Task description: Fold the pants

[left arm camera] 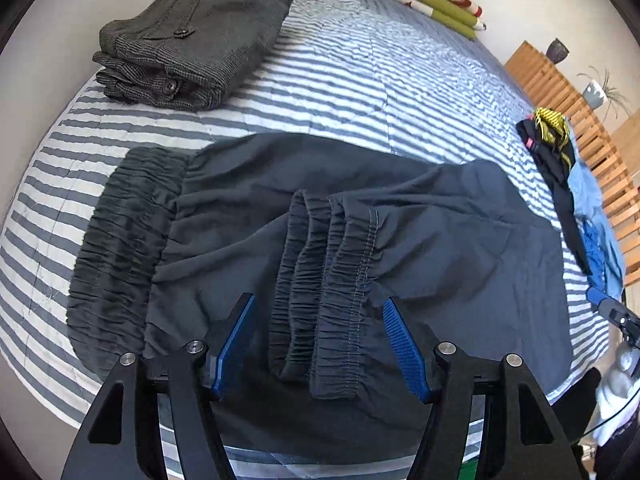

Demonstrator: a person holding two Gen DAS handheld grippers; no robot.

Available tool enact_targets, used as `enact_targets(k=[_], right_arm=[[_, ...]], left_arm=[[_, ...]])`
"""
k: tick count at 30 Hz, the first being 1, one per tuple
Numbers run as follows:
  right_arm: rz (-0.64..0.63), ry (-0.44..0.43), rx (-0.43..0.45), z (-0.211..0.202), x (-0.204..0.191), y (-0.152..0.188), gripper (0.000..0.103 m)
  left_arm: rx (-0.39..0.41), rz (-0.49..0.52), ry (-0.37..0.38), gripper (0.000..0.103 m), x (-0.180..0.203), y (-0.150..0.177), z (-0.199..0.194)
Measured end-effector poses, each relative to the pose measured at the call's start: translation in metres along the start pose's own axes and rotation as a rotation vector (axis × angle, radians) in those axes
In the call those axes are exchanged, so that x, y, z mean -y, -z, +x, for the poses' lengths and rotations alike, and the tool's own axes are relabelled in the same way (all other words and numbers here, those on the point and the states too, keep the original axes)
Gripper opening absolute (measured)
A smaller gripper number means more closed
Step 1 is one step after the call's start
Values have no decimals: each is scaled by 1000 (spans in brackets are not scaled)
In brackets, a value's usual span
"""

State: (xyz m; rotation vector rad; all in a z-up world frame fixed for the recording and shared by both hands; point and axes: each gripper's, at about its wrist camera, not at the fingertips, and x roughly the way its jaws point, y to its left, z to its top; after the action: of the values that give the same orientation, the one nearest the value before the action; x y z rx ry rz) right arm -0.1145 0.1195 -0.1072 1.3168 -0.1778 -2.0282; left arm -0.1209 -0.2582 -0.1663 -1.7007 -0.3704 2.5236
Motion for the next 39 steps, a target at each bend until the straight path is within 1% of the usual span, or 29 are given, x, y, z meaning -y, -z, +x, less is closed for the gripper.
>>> enact_targets(k=[2,4,5,6,7,9,12,14,16,18,22,23,24,26,28,31,33,35,36,38,39], right_arm=[[41,66,13,-21,30,17,52],[79,119,19,-35,52,32,52],[86,147,20,-39,61,37,52],[88,166,25,-41,67,42,52],[90,177,28,-43,71,45,52],[106,177,31,-44,77,49,51],[130,162,40,-41,85,49,51],[128,162,40,-41,87,50,51],[122,169,37,-39,87,50,51],[117,171,38,-38,88,50,51],[94,174,48,-37,85,43,51],[86,174,48,-35,84,41,51],[77,173,46,-33,82,39,51],[60,172,42,-27,79,34,51],[48,170,46,-21,76,28,52],[39,169,46,-16,74,21,51],[40,140,30,-14,72,22,51],[15,117,23,-13,66,28,51],[-4,104,14,-11,61,32,51],[-37,77,-31,-4,53,45,51],[-53,68,-61,0,51,50,51]], left_arm=[[-24,13,-17,68,8,3,11],[-27,50,-55,65,18,8,19],[-24,67,-74,60,23,9,21],[-27,77,-90,40,28,10,22],[-35,75,-92,33,30,10,23],[-16,68,-98,25,34,10,20],[18,52,-98,17,34,10,9],[50,45,-104,15,33,5,-2],[87,15,-102,14,26,2,-14],[109,-13,-101,14,15,-3,-21],[127,-78,-127,14,-12,-11,-25],[117,-82,-126,14,-16,-13,-21],[104,-77,-143,14,-19,-14,-17],[92,-64,-196,14,-24,-17,-8],[79,-86,-199,14,-30,-17,-1],[74,-77,-207,15,-31,-16,0],[72,-74,-227,21,-32,-17,1],[55,-83,-239,32,-35,-20,1],[56,-93,-259,44,-36,-20,-3],[94,-101,-295,58,-35,-20,-17],[118,-106,-308,59,-36,-20,-26]])
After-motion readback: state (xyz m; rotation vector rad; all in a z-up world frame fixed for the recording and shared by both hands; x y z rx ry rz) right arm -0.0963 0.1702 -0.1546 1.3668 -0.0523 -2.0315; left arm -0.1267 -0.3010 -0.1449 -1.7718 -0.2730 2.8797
